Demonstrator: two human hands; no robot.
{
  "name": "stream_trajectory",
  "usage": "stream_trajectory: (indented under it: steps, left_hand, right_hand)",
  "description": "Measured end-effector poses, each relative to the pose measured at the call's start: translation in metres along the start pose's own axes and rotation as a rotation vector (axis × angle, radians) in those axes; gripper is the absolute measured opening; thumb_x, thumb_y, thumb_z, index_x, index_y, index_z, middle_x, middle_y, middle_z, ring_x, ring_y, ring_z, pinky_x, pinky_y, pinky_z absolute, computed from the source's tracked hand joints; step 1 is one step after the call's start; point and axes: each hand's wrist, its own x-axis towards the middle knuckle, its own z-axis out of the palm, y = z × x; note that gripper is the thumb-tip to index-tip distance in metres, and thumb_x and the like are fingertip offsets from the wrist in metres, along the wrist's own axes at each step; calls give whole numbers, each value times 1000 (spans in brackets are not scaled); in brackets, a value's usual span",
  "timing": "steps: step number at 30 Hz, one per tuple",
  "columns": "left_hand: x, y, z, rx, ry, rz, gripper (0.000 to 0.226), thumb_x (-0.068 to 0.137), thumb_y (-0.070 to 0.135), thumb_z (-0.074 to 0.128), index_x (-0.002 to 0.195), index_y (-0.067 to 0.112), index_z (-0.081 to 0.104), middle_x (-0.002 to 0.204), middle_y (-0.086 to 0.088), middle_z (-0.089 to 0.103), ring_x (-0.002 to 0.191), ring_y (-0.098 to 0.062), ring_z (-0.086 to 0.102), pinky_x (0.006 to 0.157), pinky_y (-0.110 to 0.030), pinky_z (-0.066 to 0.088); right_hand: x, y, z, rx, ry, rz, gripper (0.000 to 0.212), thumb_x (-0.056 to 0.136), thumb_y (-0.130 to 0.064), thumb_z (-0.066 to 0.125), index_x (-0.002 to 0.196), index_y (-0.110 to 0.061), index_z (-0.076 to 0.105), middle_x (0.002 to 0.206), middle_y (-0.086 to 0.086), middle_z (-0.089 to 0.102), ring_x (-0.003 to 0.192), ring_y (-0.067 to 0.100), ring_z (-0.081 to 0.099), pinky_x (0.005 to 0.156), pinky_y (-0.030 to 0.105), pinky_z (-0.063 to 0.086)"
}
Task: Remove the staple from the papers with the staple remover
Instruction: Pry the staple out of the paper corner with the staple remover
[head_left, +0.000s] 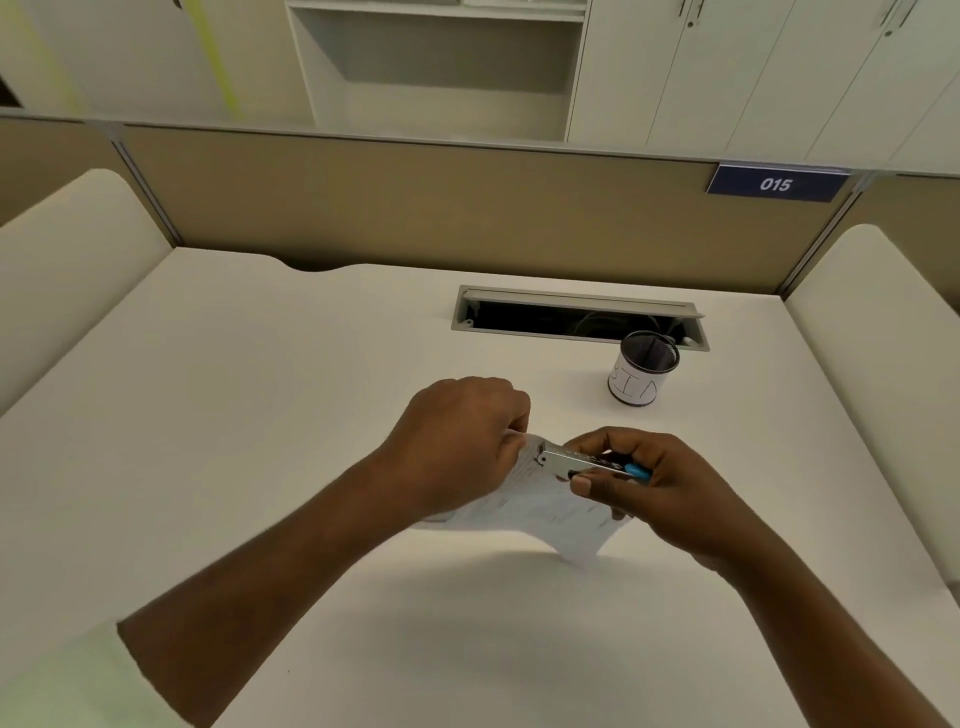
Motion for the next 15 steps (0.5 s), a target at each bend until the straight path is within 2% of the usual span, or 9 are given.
stream_trajectory:
  steps: [2,4,5,7,9,10,12,13,15]
  left_hand:
    - [1,0,2,102,130,118,10,93,22,60,88,17,67,84,1,67,77,-21,56,70,-30,30]
    - [2,0,5,217,241,172,8,91,21,66,88,14,70,84,-4,69,78,-25,60,75,-36,37]
    - [2,-1,7,276,296,161,10,89,22,70,93,13,72,91,-7,72,84,-27,64,80,-41,42]
    - [-1,-3,13,340,408,79,32,82,27,79,109,11,74,113,-14,72,108,-32,66,92,-49,45]
    - [-9,-5,21,253,564,-28,48,81,33,80,121,8,69,126,-18,66,121,-34,60,99,-48,45]
    - [-14,-3,26,132,656,-98,49,82,35,79,121,8,67,125,-17,64,120,-32,59,100,-42,45]
    - [-27,2,44,-284,765,-357,45,84,42,77,114,12,61,117,-8,63,111,-23,60,94,-27,49]
    - [-32,5,53,-554,738,-545,47,83,50,73,109,14,60,113,-4,64,106,-21,63,88,-22,51]
    - [-37,8,72,-1146,549,-894,48,81,57,68,105,16,64,107,-1,74,101,-22,70,82,-25,55]
  right_hand:
    - [-3,-1,5,17,72,-30,15,86,-34,77,101,-34,75,102,-8,76,74,14,67,61,23,53]
    - [-7,-2,11,30,157,-56,18,87,-27,77,105,-32,75,106,-11,75,73,8,67,61,23,54]
    - [-8,-2,16,34,203,-69,20,87,-26,77,106,-31,75,109,-12,74,76,9,68,63,24,56]
    - [-11,-1,24,4,309,-93,24,85,-25,78,108,-27,74,116,-15,72,84,9,69,73,29,58]
    - [-13,3,34,-23,392,-106,29,84,-26,79,113,-26,73,120,-17,70,91,9,69,81,32,59]
    - [-14,6,40,-23,423,-106,31,84,-26,78,115,-26,72,121,-18,69,95,10,70,84,35,60]
    - [-15,13,53,-23,476,-100,33,86,-27,77,118,-26,71,122,-19,68,100,15,70,86,44,61]
    - [-15,17,60,-24,496,-97,34,86,-28,77,119,-26,70,122,-19,68,100,16,70,86,45,61]
    - [-17,25,76,-21,525,-91,34,86,-28,77,119,-28,69,121,-18,67,104,15,69,85,44,61]
